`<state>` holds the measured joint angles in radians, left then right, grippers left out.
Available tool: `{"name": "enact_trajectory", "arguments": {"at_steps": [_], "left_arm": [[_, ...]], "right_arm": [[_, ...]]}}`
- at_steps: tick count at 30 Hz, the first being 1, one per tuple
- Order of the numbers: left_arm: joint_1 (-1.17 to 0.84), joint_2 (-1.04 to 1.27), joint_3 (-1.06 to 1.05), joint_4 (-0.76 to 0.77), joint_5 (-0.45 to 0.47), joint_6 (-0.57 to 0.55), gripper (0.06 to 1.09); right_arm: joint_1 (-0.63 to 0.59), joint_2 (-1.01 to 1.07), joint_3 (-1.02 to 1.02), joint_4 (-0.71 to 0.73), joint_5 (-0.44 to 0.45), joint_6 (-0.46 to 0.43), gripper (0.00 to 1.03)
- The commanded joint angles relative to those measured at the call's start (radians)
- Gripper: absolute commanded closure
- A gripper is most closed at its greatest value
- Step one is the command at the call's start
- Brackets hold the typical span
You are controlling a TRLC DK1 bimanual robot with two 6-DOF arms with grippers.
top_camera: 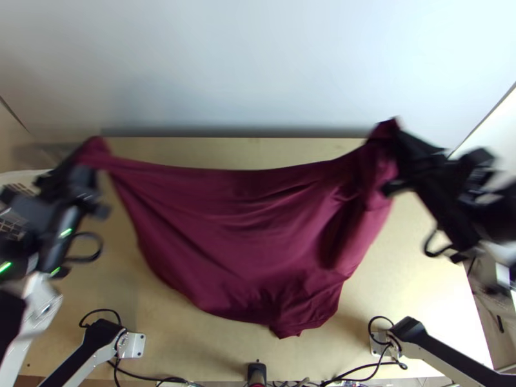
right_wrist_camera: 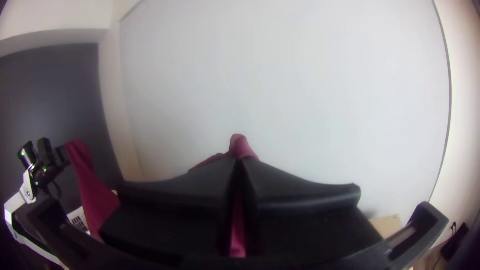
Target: Fold the t-shirt
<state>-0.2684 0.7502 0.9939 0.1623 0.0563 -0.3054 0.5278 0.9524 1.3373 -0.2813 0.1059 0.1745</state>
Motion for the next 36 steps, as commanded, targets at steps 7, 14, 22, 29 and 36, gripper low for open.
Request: {"name": "enact_trajectory", "arguments": {"at_steps": [7,14,22,29,36], "left_arm": [[0.100,0.479,-0.130,0.384,-0.004,0.080,1.05],[0.143,0.850,0.046,0.533,-0.007,0.146,1.05],[0.178,1.169,0.353,0.571,-0.090,0.177,1.05],[0.179,1.367,0.595,0.571,-0.210,0.203,1.05],[0.184,1.453,0.654,0.571,-0.230,0.242,1.05]], "right_arm": [[-0.292,0.417,-0.173,0.427,-0.204,-0.017,1.00],[-0.364,0.735,-0.021,0.576,-0.204,-0.023,1.00],[-0.391,1.025,0.318,0.577,-0.166,-0.013,1.00],[-0.397,1.243,0.665,0.519,-0.094,-0.013,1.00],[-0.368,1.344,0.761,0.485,-0.081,-0.030,1.00]]}}
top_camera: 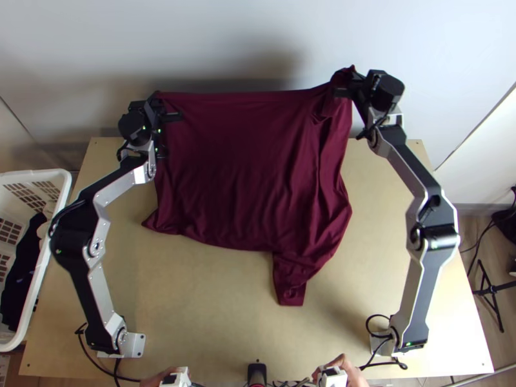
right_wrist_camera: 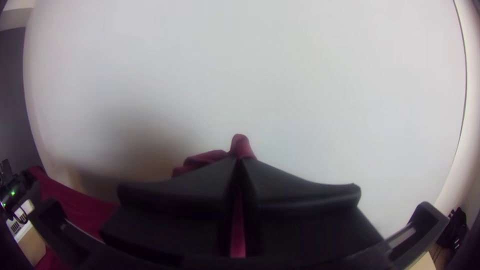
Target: Fold the t-shirt
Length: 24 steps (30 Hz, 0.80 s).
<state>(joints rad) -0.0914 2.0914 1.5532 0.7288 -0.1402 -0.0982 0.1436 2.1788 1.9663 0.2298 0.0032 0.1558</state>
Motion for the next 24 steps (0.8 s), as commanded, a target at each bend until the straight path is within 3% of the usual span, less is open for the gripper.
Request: {"name": "enact_trajectory", "arguments": {"at_steps": [1,8,19,24], "left_arm": [[0.009,0.114,0.091,0.004,-0.033,0.041,1.05],[0.015,0.073,-0.010,0.004,-0.019,0.092,1.05],[0.019,-0.007,-0.229,-0.020,0.134,0.157,1.05],[0.027,-0.022,-0.300,-0.025,0.146,0.212,1.05]], "right_arm": [[0.019,0.118,0.124,-0.035,0.021,-0.007,1.00],[0.042,-0.004,-0.104,-0.026,0.023,-0.006,1.00],[0.044,-0.228,-0.495,0.054,0.023,-0.062,1.00],[0.050,-0.359,-0.667,0.051,0.007,-0.085,1.00]]}}
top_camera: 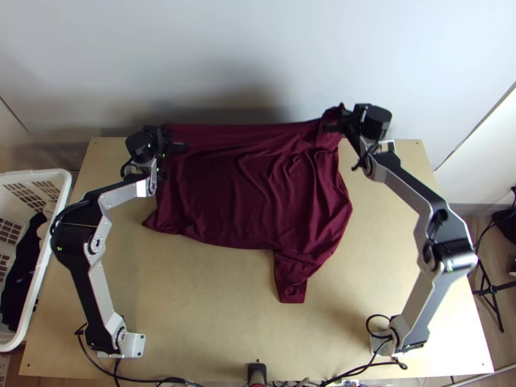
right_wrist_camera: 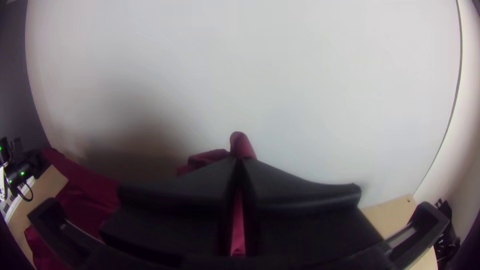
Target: Fold the t-shirt
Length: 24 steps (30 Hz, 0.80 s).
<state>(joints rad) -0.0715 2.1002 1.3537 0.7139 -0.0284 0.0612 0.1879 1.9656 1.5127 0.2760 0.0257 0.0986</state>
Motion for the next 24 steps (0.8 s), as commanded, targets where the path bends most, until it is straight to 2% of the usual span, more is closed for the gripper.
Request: {"name": "enact_trajectory", "arguments": {"at_steps": [1,7,11,16,24], "left_arm": [[0.010,-0.040,-0.114,-0.010,0.041,0.052,1.05],[0.013,-0.094,-0.209,-0.022,0.096,0.054,1.05],[0.018,-0.098,-0.234,-0.060,0.107,0.074,1.05],[0.022,-0.118,-0.215,-0.240,0.116,0.100,1.05],[0.029,-0.143,-0.219,-0.363,0.133,0.103,1.05]], "right_arm": [[0.015,-0.165,-0.241,0.005,-0.015,-0.039,1.00],[0.033,-0.252,-0.332,0.000,-0.017,-0.053,1.00],[0.058,-0.272,-0.371,-0.060,-0.030,-0.051,1.00],[0.110,-0.289,-0.424,-0.101,-0.044,-0.051,1.00],[0.116,-0.289,-0.439,-0.152,-0.076,-0.031,1.00]]}}
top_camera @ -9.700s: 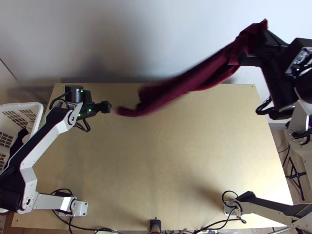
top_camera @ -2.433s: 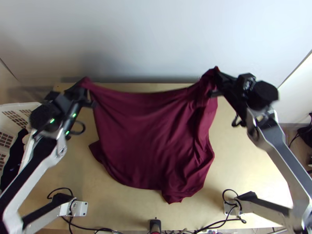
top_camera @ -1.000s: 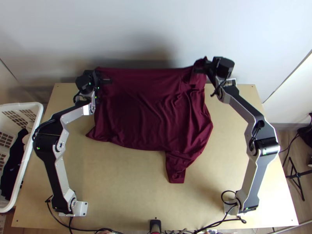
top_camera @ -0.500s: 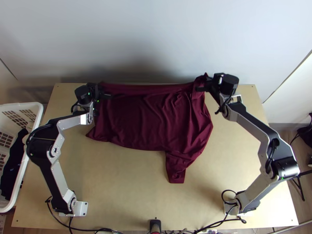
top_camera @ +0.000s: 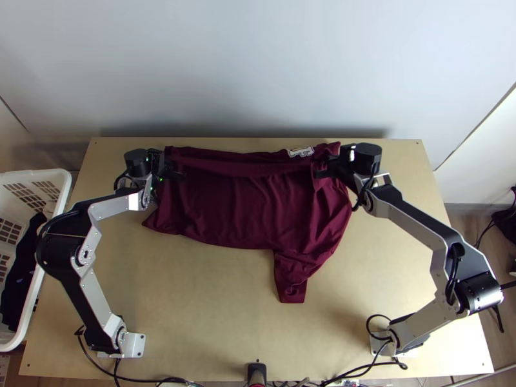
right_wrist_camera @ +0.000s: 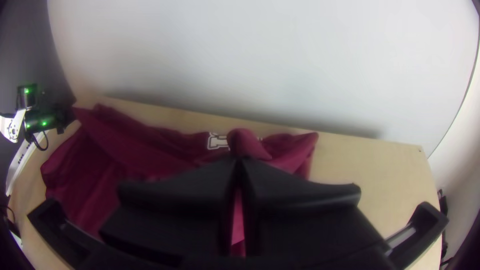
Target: Fold the t-shirt
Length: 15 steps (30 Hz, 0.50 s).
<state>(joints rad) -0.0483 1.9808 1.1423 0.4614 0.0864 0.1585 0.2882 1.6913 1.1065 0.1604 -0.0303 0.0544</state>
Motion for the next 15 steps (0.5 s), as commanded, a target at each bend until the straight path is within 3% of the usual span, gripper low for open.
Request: {"name": "enact_trajectory", "arguments": {"at_steps": [1,3,4,6,7,10,12,15], "left_arm": [[0.005,-0.028,-0.009,-0.121,0.024,0.001,1.05],[0.008,-0.036,-0.009,-0.155,0.035,-0.002,1.04],[0.010,-0.036,-0.006,-0.168,0.036,-0.010,0.92],[0.016,-0.050,-0.003,-0.230,0.062,-0.019,0.37],[0.021,-0.054,-0.001,-0.248,0.072,-0.037,0.12],[0.027,-0.066,0.004,-0.305,0.075,-0.047,0.10],[0.034,-0.077,0.004,-0.333,0.082,-0.050,0.10],[0.050,-0.103,0.005,-0.388,0.095,-0.071,0.10]], "right_arm": [[0.016,-0.019,-0.039,-0.035,-0.020,0.013,1.00],[0.011,-0.025,-0.043,-0.032,-0.020,0.012,1.00],[0.008,-0.025,-0.042,-0.032,-0.020,0.010,1.00],[-0.003,-0.032,-0.043,-0.033,-0.020,0.010,0.95],[-0.006,-0.038,-0.043,-0.035,-0.022,0.010,0.78],[-0.006,-0.067,-0.059,-0.055,-0.023,-0.016,0.19],[-0.001,-0.078,-0.051,-0.104,-0.029,-0.025,0.08],[0.009,-0.128,-0.071,-0.137,-0.029,-0.024,0.05]]}}
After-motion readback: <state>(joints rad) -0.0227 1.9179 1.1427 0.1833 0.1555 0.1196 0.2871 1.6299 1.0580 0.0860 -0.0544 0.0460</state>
